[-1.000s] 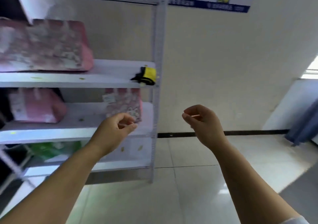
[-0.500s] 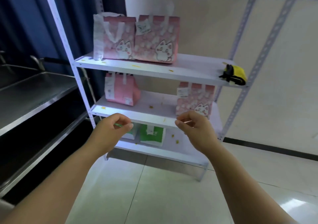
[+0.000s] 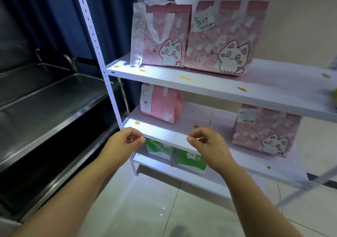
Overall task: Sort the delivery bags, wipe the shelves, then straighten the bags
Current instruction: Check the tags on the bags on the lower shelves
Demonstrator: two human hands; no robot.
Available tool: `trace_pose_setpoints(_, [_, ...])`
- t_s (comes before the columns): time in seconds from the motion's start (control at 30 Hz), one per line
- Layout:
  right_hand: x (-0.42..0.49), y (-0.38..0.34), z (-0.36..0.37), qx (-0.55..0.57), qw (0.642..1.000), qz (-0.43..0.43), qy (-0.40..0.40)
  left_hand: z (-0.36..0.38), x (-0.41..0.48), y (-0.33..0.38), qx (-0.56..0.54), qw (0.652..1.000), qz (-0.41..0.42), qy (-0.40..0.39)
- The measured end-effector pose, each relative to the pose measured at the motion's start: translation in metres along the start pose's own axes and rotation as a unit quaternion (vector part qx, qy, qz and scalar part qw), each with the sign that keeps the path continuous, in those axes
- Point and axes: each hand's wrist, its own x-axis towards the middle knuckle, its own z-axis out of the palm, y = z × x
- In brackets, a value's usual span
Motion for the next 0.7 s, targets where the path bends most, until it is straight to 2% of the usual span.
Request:
trace_pose_setpoints(0.37, [0.135,0.027,0.082,-0.003,0.997,0.075,-0.028,-0.013,0.137,-0.093,-0.014,0.998,-0.053,-0.033])
trace_pose_setpoints(0.57, [0.193,0.056,0.144,-0.011,0.994,0.106,0.024,-0.008,0.218,-0.148,-0.017,0.995,-0.03,-0.099])
trace_pose_setpoints(0.7, [0.226,0.081,0.178,-0.007,0.991,0.118,0.069,0.001,0.269,-0.184,-0.012,0.994,-0.005,-0.113])
